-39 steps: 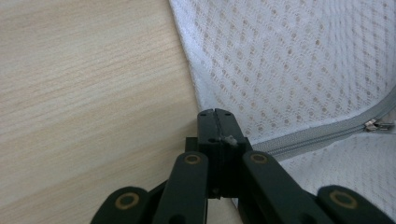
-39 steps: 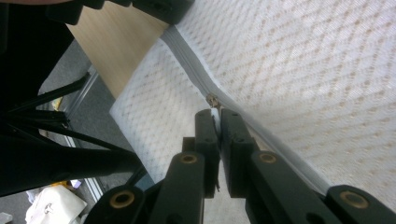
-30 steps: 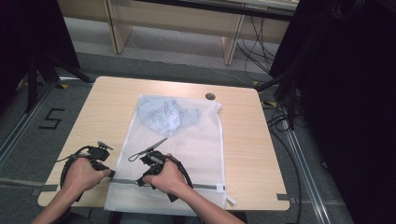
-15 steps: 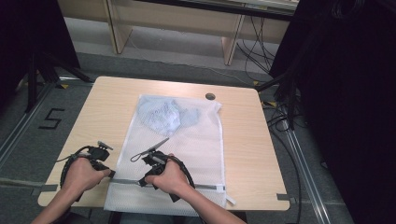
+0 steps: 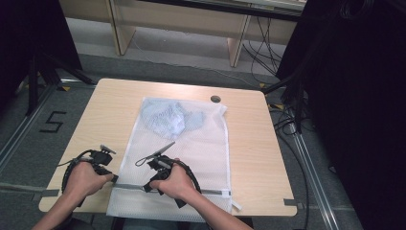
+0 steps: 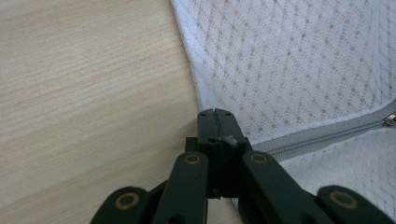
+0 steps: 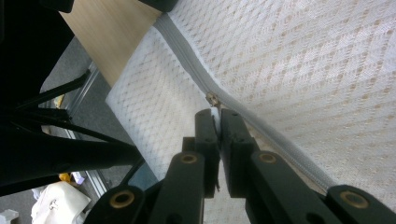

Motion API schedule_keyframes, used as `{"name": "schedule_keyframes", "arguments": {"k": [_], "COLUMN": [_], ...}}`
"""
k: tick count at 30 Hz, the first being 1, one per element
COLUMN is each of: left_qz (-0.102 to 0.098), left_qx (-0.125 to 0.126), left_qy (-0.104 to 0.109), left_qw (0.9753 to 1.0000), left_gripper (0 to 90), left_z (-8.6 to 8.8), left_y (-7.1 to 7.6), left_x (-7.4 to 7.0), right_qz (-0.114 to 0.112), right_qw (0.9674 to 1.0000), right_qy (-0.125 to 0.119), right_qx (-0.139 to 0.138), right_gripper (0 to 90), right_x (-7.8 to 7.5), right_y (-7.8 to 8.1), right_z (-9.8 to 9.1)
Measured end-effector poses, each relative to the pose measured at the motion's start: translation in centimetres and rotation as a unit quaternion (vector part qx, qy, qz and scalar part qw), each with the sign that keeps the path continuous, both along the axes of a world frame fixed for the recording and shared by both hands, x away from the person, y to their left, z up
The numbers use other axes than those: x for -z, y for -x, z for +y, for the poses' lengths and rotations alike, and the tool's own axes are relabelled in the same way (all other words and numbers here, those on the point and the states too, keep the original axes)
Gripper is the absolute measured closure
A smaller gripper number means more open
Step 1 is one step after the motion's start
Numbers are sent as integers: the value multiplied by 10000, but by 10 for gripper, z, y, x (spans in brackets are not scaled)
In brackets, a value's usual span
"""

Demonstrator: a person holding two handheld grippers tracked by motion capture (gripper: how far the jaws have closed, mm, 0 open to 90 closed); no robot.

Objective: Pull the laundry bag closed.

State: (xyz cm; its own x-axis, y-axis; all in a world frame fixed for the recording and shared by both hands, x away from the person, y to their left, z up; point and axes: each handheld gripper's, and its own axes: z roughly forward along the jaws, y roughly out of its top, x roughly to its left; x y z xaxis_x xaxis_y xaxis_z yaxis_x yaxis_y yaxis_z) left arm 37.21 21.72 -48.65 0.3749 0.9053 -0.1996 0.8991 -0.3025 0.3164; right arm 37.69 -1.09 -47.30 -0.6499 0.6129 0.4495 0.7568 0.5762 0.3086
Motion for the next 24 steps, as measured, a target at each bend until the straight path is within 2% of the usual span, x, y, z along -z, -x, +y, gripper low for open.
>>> {"name": "schedule_keyframes", "arguments": {"k": [1,4,5,14,17,19,22,23,24], "left_qz": [1,0,1,1,1,2,7,12,12], "left_qx": [0,-2,-2,-10,-19,-15,-15,-7,-7], "left_qy": [7,3,0,9,15,7,-3,-13,-13], "left_qw": [10000,10000,10000,10000,10000,10000,10000,10000,10000], "left_gripper": [898,898,898,898,898,898,898,898,898], "left_z": [0,0,0,0,0,0,0,0,0], "left_y": [0,0,0,0,0,0,0,0,0], "left_x": [0,0,0,0,0,0,0,0,0], "right_qz": [96,-76,58,137,11,151,117,-37,-37], "right_qw": [9999,10000,9999,9997,9999,9996,9996,9998,9998], "right_qy": [39,35,116,121,101,204,232,217,217], "right_qx": [89,-30,109,135,13,158,146,23,23], "right_gripper": [870,870,870,870,869,870,869,870,870], "right_x": [-1,0,-1,-2,-1,-3,-3,-1,-1], "right_y": [1,0,2,1,-1,1,1,0,0], "right_z": [1,0,1,0,-2,-2,-3,-5,-5]}}
